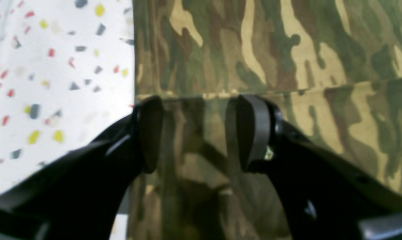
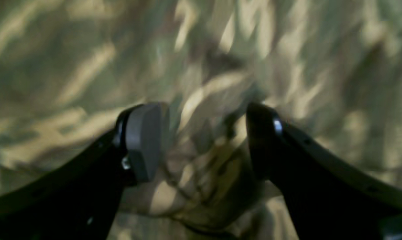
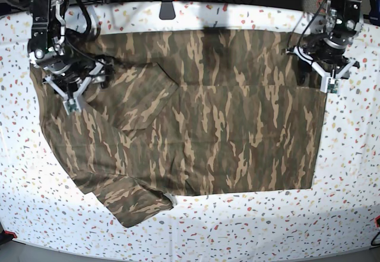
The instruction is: Fold the T-shirt properly
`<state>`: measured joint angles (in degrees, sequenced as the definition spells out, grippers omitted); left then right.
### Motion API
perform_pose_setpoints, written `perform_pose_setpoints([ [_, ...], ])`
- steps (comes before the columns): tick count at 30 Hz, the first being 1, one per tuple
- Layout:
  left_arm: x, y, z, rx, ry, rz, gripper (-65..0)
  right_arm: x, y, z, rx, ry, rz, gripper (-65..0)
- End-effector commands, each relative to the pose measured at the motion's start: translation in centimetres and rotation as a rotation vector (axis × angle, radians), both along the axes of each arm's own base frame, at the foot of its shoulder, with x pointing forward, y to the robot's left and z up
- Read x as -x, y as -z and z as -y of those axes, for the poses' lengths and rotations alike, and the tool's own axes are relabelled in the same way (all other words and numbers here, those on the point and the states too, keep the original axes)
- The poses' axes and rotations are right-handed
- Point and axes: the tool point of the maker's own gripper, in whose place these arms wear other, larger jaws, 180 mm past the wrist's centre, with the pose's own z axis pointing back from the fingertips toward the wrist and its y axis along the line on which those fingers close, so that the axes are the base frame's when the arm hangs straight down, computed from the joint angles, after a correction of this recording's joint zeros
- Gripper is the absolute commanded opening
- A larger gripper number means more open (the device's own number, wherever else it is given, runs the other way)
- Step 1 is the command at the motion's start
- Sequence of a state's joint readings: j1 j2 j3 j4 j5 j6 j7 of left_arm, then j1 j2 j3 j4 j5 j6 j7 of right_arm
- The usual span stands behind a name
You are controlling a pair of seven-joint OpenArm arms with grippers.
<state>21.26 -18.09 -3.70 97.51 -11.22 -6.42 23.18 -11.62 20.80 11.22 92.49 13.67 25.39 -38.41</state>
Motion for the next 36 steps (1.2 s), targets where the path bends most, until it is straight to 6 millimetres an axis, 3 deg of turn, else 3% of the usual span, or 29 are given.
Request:
perform_pose_setpoints([
  [1,0.1,0.0,0.0,0.006,-0.003,0.005,-30.9,-0.2,-0.2,0.8,0.015,0.004,0.007,-25.6],
  [4,1.7,1.5,1.0,0.031,0.008,-0.042,-30.9,1.1,1.7,1.4,0.014,0.026,-0.068,-25.7],
  [12,4.6,3.2,1.6,0.008,0.015,-0.102,-30.9,2.5,2.5,1.6,0.020,0.030,-0.125,-25.6],
  [16,7.4,4.5,1.6,0.008,0.015,-0.168,-30.9,3.8,2.9,1.7,0.027,0.030,-0.150,-25.6],
  [19,9.0,5.1,1.6,0.008,0.014,-0.204,-30.9,5.0,2.5,2.4,0.039,0.044,-0.152,-25.7],
  [25,10.4,5.9,1.5,0.002,0.011,-0.271,-30.9,6.5,0.3,4.6,0.065,0.089,-0.114,-25.6],
  [30,11.7,6.3,1.4,0.001,0.012,-0.303,-30.9,6.3,-1.0,5.8,0.047,0.132,-0.082,-25.7],
  [36,9.2,5.1,1.6,0.009,0.015,-0.206,-30.9,2.7,-3.2,3.5,-0.054,0.053,0.043,-25.6],
])
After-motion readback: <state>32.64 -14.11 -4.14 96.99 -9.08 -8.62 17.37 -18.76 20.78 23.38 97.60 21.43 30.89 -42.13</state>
